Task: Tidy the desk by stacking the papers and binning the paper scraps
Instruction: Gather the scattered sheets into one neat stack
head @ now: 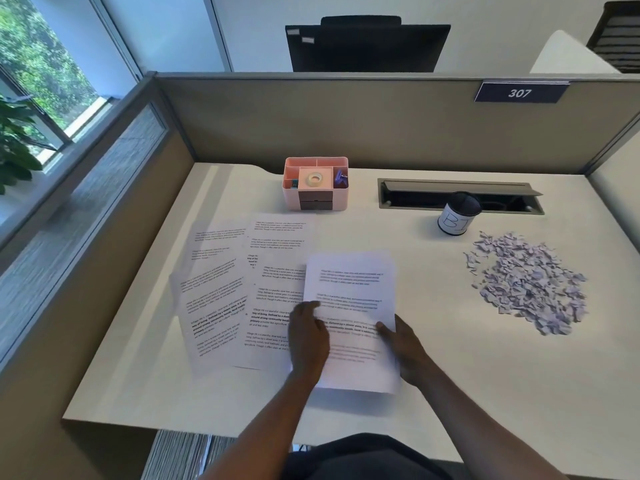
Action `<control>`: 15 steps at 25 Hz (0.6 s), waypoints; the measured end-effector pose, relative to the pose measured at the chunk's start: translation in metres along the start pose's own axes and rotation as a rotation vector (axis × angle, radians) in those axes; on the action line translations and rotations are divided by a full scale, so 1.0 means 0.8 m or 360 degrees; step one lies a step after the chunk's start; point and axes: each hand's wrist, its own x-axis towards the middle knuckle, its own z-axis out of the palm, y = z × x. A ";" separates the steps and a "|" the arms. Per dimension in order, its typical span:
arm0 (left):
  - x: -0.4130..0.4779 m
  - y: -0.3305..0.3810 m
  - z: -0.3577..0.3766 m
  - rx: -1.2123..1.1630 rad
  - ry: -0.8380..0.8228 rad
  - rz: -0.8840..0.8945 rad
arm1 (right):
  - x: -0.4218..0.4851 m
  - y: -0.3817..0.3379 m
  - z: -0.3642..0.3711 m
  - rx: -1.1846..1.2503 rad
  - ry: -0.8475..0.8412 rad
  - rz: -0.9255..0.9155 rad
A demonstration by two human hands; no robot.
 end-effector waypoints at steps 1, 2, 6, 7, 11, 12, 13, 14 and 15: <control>0.006 -0.013 -0.010 0.0110 0.0061 -0.0022 | 0.003 -0.001 -0.008 0.0025 0.0013 -0.0011; 0.011 -0.027 -0.019 0.0218 0.0053 -0.0047 | 0.004 -0.004 -0.016 0.0056 0.0022 -0.0022; 0.012 -0.081 -0.037 0.0513 -0.0370 0.0004 | 0.007 -0.017 -0.048 0.0155 0.0082 -0.0122; 0.011 -0.091 -0.039 0.0627 -0.0511 0.0054 | 0.008 -0.017 -0.056 0.0162 0.0108 -0.0153; 0.002 -0.109 -0.034 0.0900 -0.0744 0.0114 | 0.006 -0.014 -0.076 0.0114 0.0139 -0.0174; 0.000 -0.110 -0.031 0.0904 -0.0733 0.0097 | 0.004 -0.012 -0.079 0.0116 0.0139 -0.0166; -0.001 -0.109 -0.029 0.0901 -0.0713 0.0088 | 0.003 -0.009 -0.082 0.0121 0.0149 -0.0157; -0.003 -0.108 -0.027 0.0893 -0.0678 0.0100 | 0.002 -0.006 -0.084 0.0133 0.0152 -0.0150; -0.004 -0.106 -0.026 0.0867 -0.0621 0.0128 | 0.001 -0.003 -0.086 0.0141 0.0157 -0.0146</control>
